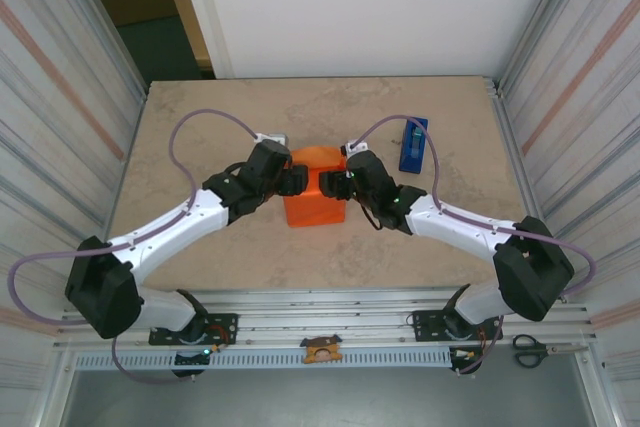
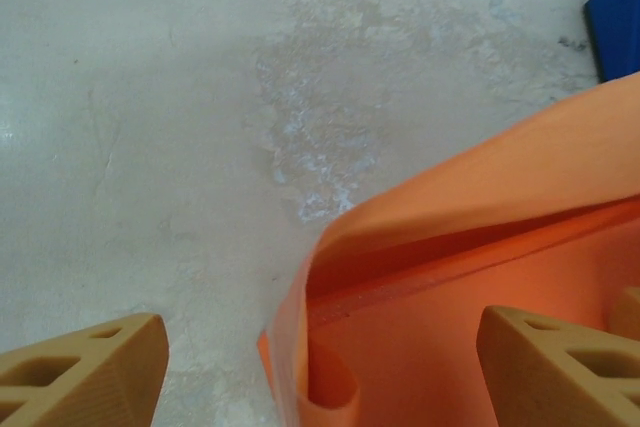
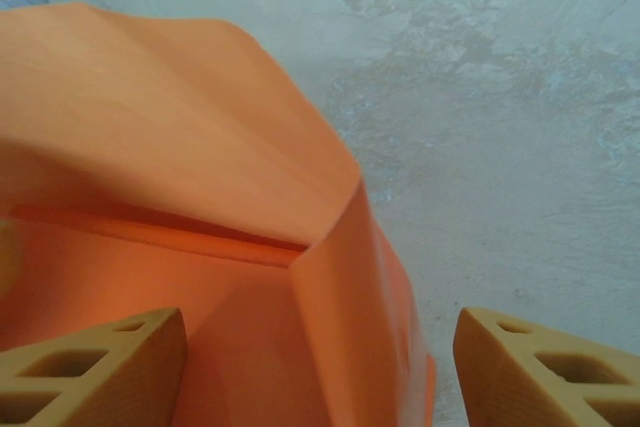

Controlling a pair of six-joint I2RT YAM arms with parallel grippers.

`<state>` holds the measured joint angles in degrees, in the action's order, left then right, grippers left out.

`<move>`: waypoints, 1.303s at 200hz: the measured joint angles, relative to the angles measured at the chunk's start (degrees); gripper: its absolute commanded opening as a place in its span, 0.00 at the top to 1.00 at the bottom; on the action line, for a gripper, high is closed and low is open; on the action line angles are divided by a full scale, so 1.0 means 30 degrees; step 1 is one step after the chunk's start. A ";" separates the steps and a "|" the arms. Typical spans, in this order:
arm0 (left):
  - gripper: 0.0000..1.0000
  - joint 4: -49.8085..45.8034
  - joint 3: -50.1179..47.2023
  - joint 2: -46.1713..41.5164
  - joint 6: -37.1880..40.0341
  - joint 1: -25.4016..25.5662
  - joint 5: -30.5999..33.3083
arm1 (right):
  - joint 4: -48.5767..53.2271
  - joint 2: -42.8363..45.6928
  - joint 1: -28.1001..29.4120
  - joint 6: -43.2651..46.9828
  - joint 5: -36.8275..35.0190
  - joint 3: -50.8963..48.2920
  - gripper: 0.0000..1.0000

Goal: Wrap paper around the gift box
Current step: Fold the wrapping paper for the gift box, then fold the seventh fold of the wrapping paper on the gift box.

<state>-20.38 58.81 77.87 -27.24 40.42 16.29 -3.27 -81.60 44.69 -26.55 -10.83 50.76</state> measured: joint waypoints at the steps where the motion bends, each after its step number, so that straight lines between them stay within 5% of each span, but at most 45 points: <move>1: 0.22 0.0000 0.0000 0.0036 -0.0007 -0.0015 0.0000 | 0.0015 0.0000 -0.0015 0.0000 0.0044 0.0015 0.27; 43: 0.23 0.0015 -0.0335 0.0335 -0.0007 -0.0117 -0.0248 | 0.1217 0.2076 -0.2433 -0.0117 0.3133 0.0342 0.25; 68: 0.23 0.0182 -0.0430 0.0335 -0.0066 -0.0124 -0.0299 | 0.1042 0.4495 -0.5581 -0.0852 0.5304 0.0219 0.42; 101: 0.23 0.0233 -0.0466 0.0335 -0.0066 -0.0117 -0.0313 | 0.0386 0.4466 -0.8255 -0.2135 0.8502 -0.0146 0.42; 137: 0.23 0.0233 -0.0466 0.0335 -0.0066 -0.0117 -0.0313 | 0.0160 0.1428 -0.8349 -0.3147 1.1213 -0.0299 0.43; 260: 0.23 0.0495 -0.0648 0.0335 -0.0153 -0.0117 -0.0299 | -0.1195 -0.1581 -0.7133 -0.3461 1.4069 -0.0474 0.39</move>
<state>-18.90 56.86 78.87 -27.70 40.07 15.40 -6.85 -86.35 23.29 -36.93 31.38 49.34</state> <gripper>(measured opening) 0.764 0.609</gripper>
